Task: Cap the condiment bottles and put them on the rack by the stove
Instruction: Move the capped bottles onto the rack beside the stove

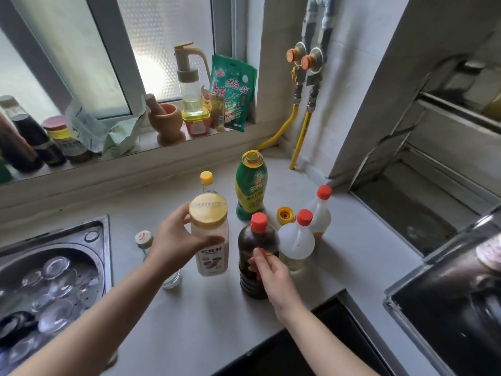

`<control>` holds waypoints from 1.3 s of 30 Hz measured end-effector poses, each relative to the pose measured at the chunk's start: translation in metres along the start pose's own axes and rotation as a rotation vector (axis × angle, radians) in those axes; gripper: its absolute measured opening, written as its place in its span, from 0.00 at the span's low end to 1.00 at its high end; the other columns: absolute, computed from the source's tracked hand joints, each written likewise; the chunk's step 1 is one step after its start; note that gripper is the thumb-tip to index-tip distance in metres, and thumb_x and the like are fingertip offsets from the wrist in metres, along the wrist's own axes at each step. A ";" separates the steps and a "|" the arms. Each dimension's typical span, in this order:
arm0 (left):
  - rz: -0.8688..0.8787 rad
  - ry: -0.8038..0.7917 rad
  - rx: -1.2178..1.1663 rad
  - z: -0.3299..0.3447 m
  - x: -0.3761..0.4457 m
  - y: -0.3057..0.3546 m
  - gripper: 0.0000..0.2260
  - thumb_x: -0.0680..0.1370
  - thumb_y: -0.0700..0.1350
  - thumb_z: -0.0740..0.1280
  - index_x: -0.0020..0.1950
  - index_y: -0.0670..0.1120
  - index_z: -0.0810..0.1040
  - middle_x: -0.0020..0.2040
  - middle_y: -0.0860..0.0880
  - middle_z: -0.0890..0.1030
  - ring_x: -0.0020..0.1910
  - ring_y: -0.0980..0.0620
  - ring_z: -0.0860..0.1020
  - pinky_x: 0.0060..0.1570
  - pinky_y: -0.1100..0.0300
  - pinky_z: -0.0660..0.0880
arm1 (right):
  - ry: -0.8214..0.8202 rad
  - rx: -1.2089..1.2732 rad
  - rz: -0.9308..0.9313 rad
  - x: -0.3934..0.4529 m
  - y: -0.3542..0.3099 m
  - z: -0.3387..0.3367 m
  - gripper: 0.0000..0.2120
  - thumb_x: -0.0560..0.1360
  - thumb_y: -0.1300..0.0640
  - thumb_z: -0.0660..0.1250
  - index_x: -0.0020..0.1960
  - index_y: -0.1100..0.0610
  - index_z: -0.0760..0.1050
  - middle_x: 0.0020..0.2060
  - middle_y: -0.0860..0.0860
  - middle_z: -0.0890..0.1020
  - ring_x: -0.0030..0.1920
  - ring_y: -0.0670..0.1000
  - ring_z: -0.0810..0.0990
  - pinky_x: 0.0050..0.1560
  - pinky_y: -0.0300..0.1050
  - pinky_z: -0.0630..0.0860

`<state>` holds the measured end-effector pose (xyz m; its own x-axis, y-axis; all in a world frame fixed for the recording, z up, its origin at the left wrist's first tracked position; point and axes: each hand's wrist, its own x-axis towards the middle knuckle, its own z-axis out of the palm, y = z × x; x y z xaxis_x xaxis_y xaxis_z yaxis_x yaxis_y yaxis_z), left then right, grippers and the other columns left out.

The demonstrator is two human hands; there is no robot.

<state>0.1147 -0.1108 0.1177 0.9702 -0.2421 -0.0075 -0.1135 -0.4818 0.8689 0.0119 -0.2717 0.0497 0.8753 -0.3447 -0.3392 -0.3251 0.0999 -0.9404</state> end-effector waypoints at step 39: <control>0.287 -0.498 0.048 0.298 0.039 0.160 0.31 0.61 0.45 0.79 0.62 0.51 0.72 0.51 0.56 0.75 0.50 0.58 0.72 0.45 0.68 0.66 | 0.594 0.369 -0.115 0.073 -0.021 -0.315 0.13 0.75 0.52 0.67 0.33 0.53 0.81 0.31 0.47 0.80 0.36 0.49 0.77 0.42 0.42 0.69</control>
<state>0.0710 -0.4487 0.1091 0.6829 -0.7303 -0.0171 -0.3779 -0.3732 0.8473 -0.0303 -0.5925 0.0530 0.5189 -0.8127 -0.2649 -0.0072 0.3058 -0.9521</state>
